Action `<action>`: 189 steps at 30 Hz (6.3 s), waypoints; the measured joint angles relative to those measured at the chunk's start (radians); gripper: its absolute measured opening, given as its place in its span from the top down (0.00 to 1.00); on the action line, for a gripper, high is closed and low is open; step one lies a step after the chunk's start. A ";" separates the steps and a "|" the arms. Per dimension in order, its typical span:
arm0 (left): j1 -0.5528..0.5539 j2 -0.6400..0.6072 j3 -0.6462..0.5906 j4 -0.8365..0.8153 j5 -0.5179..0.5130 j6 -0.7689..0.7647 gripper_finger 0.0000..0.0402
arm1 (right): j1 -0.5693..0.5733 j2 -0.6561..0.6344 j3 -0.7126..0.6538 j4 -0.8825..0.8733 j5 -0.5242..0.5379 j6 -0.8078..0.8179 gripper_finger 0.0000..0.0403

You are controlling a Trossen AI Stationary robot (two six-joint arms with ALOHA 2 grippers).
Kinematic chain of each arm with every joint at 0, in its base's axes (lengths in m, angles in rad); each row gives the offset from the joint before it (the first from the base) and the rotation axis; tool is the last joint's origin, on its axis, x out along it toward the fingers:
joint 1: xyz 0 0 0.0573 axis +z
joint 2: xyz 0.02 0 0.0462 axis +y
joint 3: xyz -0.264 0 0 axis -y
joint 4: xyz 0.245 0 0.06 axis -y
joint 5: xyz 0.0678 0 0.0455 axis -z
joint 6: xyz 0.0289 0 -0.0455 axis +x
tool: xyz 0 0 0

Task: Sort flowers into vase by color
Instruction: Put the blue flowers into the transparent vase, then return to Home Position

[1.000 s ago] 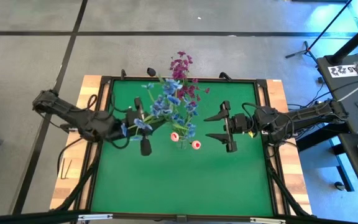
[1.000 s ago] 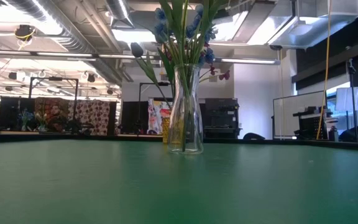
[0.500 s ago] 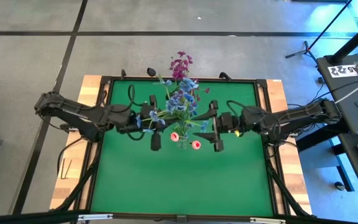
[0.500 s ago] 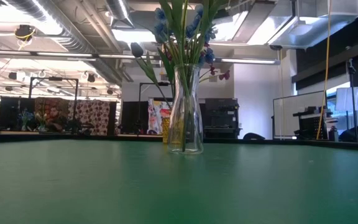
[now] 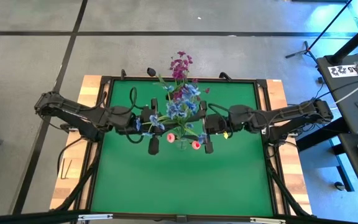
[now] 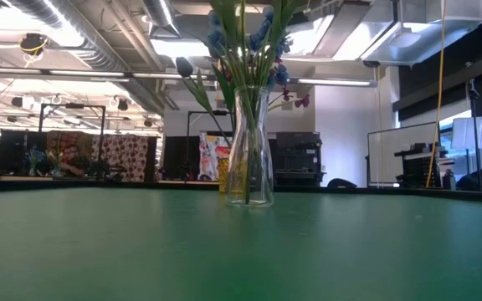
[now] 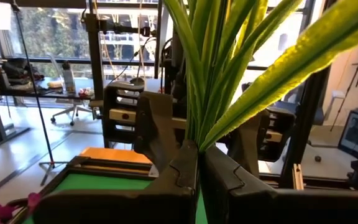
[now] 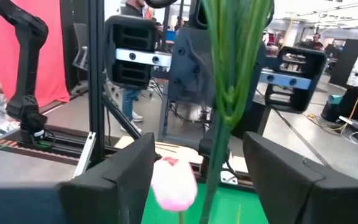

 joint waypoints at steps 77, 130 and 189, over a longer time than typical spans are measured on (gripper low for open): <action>-0.197 -0.288 -0.417 0.268 -0.368 0.084 0.62 | -0.065 -0.215 -0.671 0.724 0.042 0.071 0.99; -0.198 -0.287 -0.486 0.364 -0.340 0.045 0.62 | -0.063 0.192 -0.557 0.701 0.062 0.106 0.70; -0.138 -0.643 -0.634 0.024 -0.389 0.039 1.00 | -0.064 -1.085 -0.841 -0.288 0.233 0.054 0.98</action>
